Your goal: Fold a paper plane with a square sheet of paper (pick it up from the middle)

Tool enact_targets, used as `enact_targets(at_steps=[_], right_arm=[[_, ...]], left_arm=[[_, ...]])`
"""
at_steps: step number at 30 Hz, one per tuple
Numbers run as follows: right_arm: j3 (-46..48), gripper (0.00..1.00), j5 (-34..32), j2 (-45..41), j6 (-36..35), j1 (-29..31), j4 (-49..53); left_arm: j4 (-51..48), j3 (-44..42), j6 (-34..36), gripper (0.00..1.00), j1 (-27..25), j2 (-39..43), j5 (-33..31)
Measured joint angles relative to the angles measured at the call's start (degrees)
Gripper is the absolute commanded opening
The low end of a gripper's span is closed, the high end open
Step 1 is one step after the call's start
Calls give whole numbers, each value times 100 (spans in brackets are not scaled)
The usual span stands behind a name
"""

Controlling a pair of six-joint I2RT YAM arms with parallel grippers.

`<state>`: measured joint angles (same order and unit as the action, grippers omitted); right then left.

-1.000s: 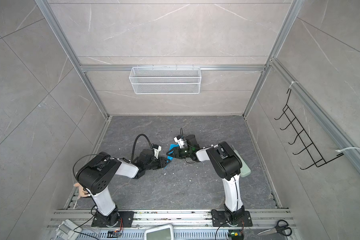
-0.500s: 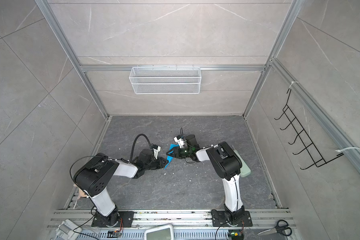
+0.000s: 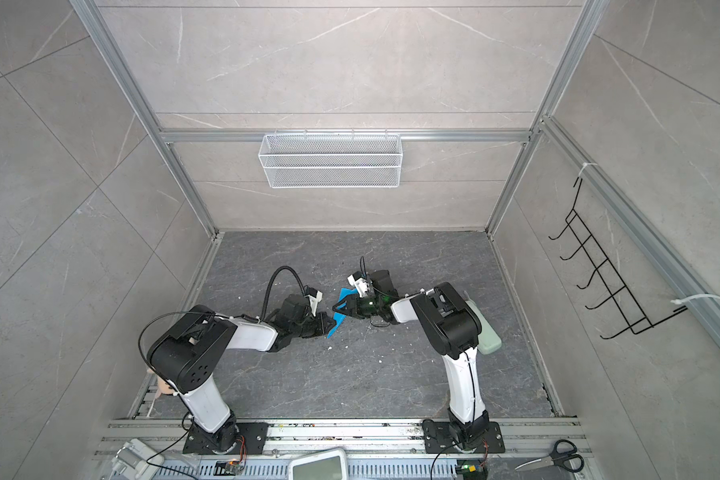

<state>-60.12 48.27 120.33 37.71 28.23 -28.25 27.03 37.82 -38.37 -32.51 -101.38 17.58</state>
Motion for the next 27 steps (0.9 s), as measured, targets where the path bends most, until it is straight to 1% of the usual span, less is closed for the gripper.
enact_targets(at_steps=[8, 21, 24, 27], right_arm=[[90, 43, 136, -4, -35, 0, -83], [68, 42, -179, 0, -74, 17, 267], [31, 41, -205, 0, -125, 22, 378], [-7, 40, -238, 0, -157, 22, 490]], left_arm=[[-131, 66, 0, 8, -2, 0, -15], [-177, 98, 0, 8, -2, -2, -17], [-186, 101, 0, 11, -2, -2, -20], [-262, 140, -2, 17, -7, 11, -4]])
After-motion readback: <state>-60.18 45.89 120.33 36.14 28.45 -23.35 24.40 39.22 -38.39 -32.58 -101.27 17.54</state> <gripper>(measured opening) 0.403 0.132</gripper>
